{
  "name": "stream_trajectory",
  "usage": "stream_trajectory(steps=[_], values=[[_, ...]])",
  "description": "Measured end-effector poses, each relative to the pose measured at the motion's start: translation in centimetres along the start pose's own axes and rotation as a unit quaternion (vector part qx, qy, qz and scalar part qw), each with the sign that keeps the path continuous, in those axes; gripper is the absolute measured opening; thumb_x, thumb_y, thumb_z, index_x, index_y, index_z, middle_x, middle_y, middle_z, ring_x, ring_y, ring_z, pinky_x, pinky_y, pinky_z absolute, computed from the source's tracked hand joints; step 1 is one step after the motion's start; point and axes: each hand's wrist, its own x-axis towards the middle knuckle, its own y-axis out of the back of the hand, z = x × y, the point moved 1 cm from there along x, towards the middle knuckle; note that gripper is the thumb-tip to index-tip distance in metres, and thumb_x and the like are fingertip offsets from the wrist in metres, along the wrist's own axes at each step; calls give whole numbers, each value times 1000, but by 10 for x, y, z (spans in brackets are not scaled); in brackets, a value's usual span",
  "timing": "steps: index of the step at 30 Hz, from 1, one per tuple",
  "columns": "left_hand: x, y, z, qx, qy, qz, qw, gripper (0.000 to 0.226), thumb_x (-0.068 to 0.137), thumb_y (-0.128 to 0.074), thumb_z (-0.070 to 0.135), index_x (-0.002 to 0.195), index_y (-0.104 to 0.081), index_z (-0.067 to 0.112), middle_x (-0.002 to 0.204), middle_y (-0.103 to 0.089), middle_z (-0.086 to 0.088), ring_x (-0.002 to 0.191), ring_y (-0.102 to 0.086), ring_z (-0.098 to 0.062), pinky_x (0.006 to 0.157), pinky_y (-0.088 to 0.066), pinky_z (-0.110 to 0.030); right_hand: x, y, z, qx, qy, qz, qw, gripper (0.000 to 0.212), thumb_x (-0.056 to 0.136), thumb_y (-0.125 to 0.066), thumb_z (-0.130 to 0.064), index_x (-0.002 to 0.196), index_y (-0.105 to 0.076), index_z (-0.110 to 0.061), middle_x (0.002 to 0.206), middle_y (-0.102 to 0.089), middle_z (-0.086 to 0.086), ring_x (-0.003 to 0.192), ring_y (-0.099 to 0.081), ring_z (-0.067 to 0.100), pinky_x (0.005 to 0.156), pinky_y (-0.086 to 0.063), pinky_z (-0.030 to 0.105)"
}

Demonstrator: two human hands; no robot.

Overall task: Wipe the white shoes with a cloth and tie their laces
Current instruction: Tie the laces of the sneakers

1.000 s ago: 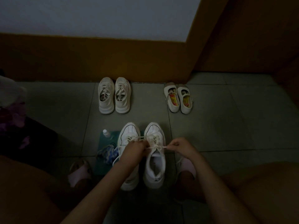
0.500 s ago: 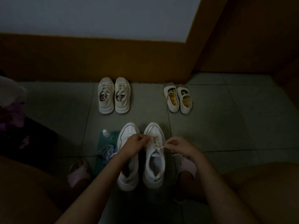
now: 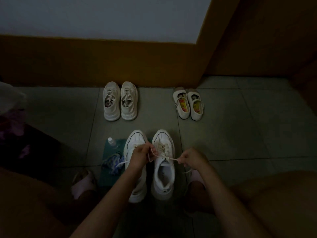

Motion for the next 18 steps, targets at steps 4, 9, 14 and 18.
stream_trajectory(steps=[4,9,14,18], values=[[-2,-11,9,132,-88,-24,987,27,98,-41,10,80,-61,7,70,-63,-3,65,-61,-10,60,-48,-16,0,5,-7,-46,73,-10,996,9,77,-73,-20,69,-70,-21,74,-65,-3,90,-62,21,76,-48,29],[0,-20,8,243,-141,-88,956,23,97,-44,7,95,-66,2,70,-61,1,59,-57,3,61,-46,-11,-14,18,-22,-72,111,-29,991,10,73,-69,-13,70,-62,-20,73,-60,-3,80,-62,20,74,-51,37],[-1,-23,7,362,-164,-132,908,27,97,-46,11,74,-60,16,64,-57,6,53,-52,8,57,-39,-8,-24,18,-42,96,150,8,984,6,82,-63,-12,79,-59,-15,70,-58,2,66,-54,12,64,-43,28],[-3,-25,7,411,-159,-173,881,20,97,-45,11,84,-60,11,71,-56,7,61,-52,8,64,-39,-12,-19,10,-49,168,145,32,975,14,85,-61,-11,76,-57,-21,72,-61,2,67,-56,13,63,-44,27]])
